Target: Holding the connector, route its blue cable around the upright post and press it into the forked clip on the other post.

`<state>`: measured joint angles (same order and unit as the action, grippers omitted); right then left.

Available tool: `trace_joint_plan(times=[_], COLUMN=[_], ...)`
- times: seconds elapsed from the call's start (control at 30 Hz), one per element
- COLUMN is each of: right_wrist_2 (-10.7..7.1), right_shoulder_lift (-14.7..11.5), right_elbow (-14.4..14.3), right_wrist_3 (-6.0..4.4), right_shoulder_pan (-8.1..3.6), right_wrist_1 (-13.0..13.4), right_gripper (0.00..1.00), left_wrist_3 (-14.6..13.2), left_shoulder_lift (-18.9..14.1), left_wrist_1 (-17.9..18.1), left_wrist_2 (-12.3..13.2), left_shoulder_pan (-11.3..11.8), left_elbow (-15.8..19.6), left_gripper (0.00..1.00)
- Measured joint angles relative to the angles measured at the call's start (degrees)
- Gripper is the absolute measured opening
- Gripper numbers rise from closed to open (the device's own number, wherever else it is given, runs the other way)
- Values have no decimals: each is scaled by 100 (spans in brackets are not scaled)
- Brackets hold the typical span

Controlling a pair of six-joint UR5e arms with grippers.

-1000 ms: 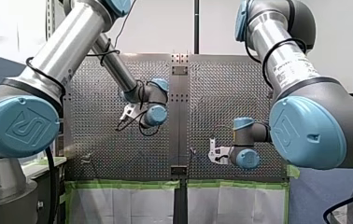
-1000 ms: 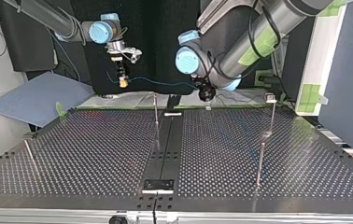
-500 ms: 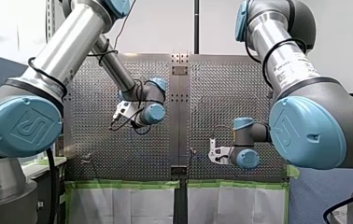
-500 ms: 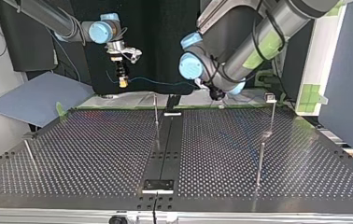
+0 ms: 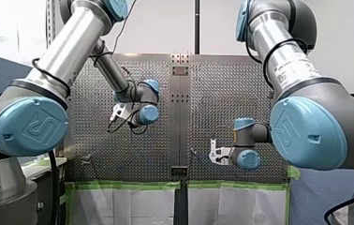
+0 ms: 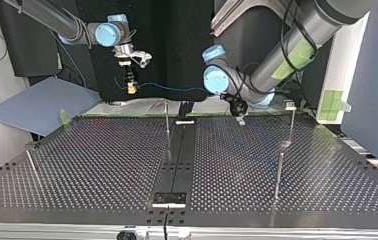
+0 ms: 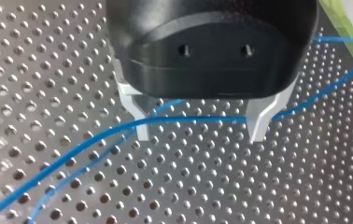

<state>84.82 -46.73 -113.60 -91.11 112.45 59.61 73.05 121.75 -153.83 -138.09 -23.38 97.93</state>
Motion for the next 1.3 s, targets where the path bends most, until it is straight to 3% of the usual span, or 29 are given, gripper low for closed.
trace_joint_plan(times=[0.27, 0.47, 0.7, 1.3], right_wrist_2=[0, 0, 0, 0], right_shoulder_lift=[0, 0, 0, 1], right_elbow=[-1, 7, 31, 34], right_wrist_3=[7, 4, -5, -1], right_shoulder_pan=[0, 0, 1, 8], right_wrist_1=[12, 33, 15, -41], right_gripper=[0, 0, 0, 0], left_wrist_3=[-219, -275, -266, -22], left_shoulder_lift=[273, 306, 325, 1007], left_wrist_1=[25, 198, 290, 395], left_wrist_2=[57, 338, 695, 1510], left_shoulder_pan=[428, 689, 725, 671], left_elbow=[1, 1, 0, -30], left_gripper=[100, 100, 100, 100])
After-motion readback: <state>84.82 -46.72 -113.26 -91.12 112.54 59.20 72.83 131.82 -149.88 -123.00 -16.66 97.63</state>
